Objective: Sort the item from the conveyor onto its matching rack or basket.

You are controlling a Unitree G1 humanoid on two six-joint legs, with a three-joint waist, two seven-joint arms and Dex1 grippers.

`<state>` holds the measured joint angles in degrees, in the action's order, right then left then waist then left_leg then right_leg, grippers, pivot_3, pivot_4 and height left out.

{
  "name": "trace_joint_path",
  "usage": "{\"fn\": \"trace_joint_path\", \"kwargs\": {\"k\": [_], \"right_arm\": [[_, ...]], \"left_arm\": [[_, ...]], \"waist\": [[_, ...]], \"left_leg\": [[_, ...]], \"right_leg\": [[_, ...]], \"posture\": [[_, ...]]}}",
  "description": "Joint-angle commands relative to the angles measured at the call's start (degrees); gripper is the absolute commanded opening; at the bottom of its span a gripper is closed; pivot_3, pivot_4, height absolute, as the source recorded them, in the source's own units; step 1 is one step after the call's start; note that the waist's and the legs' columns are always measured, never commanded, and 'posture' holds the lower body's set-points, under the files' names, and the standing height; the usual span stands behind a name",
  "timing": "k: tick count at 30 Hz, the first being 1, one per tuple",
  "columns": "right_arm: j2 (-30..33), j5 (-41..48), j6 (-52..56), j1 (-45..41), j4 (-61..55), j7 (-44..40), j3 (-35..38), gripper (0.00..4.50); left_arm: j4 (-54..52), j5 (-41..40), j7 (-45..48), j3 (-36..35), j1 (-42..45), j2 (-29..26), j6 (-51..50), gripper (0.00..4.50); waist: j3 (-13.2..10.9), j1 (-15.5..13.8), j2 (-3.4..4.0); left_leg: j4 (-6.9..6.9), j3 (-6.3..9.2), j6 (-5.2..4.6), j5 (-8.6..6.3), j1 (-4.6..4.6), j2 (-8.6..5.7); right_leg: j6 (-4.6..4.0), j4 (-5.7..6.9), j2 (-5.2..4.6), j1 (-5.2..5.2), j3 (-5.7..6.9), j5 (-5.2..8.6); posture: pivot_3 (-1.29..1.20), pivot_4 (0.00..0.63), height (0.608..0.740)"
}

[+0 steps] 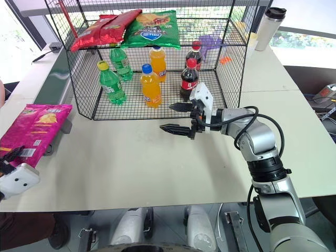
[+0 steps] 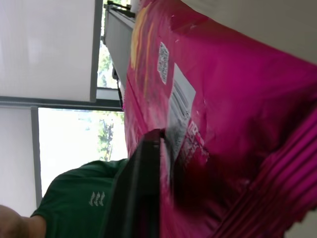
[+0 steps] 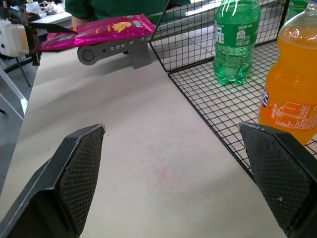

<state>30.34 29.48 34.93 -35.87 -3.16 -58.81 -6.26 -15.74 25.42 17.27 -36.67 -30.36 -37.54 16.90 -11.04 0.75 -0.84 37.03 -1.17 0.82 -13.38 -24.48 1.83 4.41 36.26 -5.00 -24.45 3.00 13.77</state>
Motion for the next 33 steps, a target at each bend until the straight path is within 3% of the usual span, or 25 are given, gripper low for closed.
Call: {"fn": "trace_joint_path", "kwargs": {"k": [1,8,12,16,20,23,27,33], "right_arm": [[0.38,0.05,-1.11,0.05,-2.43,0.24,1.38,4.5],[-0.36,-0.53,-2.28,-0.08,-1.12,0.18,0.72,4.5],[-0.54,-0.76,-2.77,-0.66,0.13,-0.44,0.7,4.5],[-1.0,0.09,-2.03,-1.56,1.37,-1.13,1.22,4.5],[-2.85,1.21,-1.72,-3.57,3.72,-1.61,1.82,4.5],[-4.73,2.9,-0.83,-5.92,5.61,-1.68,3.04,4.5],[-4.83,5.8,1.54,-8.85,6.85,-2.05,5.61,4.5],[-0.55,9.73,3.91,-15.31,9.75,-2.94,12.53,4.5]], "left_arm": [[-2.51,-2.92,0.12,-1.93,-0.72,0.85,-0.79,0.02],[-9.62,-7.45,1.67,-6.77,-4.47,4.39,-3.95,0.02],[-17.25,-24.82,9.65,-16.07,-4.85,4.17,-18.49,0.02],[-18.61,-46.59,19.95,-32.21,-3.62,-4.33,-38.15,0.02],[-8.59,-61.47,31.35,-49.18,-0.69,-20.06,-55.36,0.02],[0.21,-70.47,38.97,-56.58,5.4,-32.54,-67.0,0.02],[6.2,-79.48,47.78,-57.49,15.7,-42.06,-75.24,0.02],[13.48,-89.63,47.99,-41.3,32.69,-49.56,-73.01,0.02]], "waist": [[0.0,0.0,0.0],[0.0,-0.01,-0.01],[0.03,-0.11,-0.06],[0.04,-0.06,-0.07],[0.03,0.09,-0.09],[0.02,0.03,-0.08],[-0.02,0.11,-0.01],[-0.04,0.21,0.01]], "left_leg": [[0.0,0.0,0.0,0.0,0.0,0.0],[0.01,-0.02,0.0,0.0,0.01,0.01],[0.05,-0.01,0.0,0.0,0.01,0.02],[0.1,0.04,0.0,0.0,0.02,0.02],[0.14,0.04,0.01,0.01,0.05,0.01],[0.13,0.05,0.02,0.01,0.08,0.02],[0.05,-0.02,0.03,0.02,0.07,0.01],[-0.07,-0.06,0.04,0.02,0.08,0.01]], "right_leg": [[0.0,0.0,0.0,0.0,0.0,0.0],[-0.01,0.01,0.0,0.0,-0.02,0.0],[-0.12,0.01,0.0,0.01,-0.02,0.05],[-0.13,0.08,0.06,0.0,-0.01,0.06],[-0.18,0.09,0.22,0.01,-0.02,0.03],[-0.21,0.12,0.33,-0.01,-0.01,0.02],[-0.2,0.06,0.32,-0.02,-0.08,0.02],[-0.04,0.06,0.34,-0.07,-0.08,-0.07]], "posture": [[0.0,0.15,0.74],[0.0,0.15,0.74],[0.0,0.15,0.74],[0.0,0.15,0.74],[0.0,0.15,0.74],[0.0,0.15,0.74],[0.0,0.15,0.74],[0.0,0.15,0.74]]}}
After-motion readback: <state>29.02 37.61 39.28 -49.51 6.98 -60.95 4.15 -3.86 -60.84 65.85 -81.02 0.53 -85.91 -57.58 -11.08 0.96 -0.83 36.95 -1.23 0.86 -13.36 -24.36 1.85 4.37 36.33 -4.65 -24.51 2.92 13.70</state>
